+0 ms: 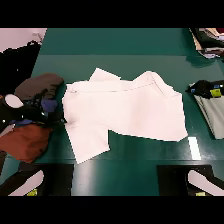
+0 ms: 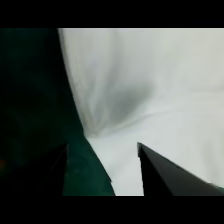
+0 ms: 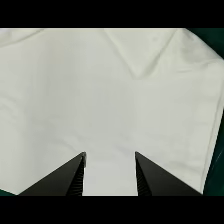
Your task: Fold the shirts.
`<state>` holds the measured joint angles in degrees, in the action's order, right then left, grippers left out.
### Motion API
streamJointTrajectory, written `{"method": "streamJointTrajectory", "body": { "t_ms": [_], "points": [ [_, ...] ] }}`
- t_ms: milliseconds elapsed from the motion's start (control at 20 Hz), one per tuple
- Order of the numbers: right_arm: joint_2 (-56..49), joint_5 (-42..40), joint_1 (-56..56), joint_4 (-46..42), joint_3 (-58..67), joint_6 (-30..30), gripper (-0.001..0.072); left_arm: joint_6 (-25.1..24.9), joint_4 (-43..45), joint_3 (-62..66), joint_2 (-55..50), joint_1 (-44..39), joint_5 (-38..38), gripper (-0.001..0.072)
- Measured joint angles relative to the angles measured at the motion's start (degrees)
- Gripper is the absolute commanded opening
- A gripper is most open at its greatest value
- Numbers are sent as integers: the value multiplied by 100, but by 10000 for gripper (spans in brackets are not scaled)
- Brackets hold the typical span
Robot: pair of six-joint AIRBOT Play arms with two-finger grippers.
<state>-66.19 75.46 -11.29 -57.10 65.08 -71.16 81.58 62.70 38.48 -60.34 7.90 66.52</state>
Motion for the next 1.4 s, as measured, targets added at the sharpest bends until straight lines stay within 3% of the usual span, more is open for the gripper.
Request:
{"method": "streamJointTrajectory", "body": {
  "t_ms": [350,400,450,500,700,750,800,950,1050,1400],
  "points": [
    [619,-114,-223,17,-516,31,365,52,-730,-758,42,-179,-951,500],
    [649,-105,-236,-2,-535,31,365,52,-743,-785,39,-273,-1036,400],
    [667,-59,-243,-22,-546,31,365,57,-761,-802,22,-352,-1143,101],
    [684,13,-245,-57,-557,33,365,70,-737,-817,-4,-407,-1191,34],
    [741,372,-498,-503,-721,-35,371,61,-756,-527,2,-511,-1051,27],
    [767,404,-638,-645,-857,-72,495,44,-769,-417,15,-529,-979,27],
    [798,450,-824,-758,-1049,-98,571,13,-774,-299,28,-535,-907,27],
    [811,562,-1445,-946,-1784,-160,566,-81,-796,-15,48,-546,-772,27],
    [710,625,-1725,-968,-2271,-170,500,-114,-809,85,55,-553,-730,27],
    [160,400,-1880,-457,-3246,-157,493,-157,-822,186,57,-553,-737,27]
  ]
}}
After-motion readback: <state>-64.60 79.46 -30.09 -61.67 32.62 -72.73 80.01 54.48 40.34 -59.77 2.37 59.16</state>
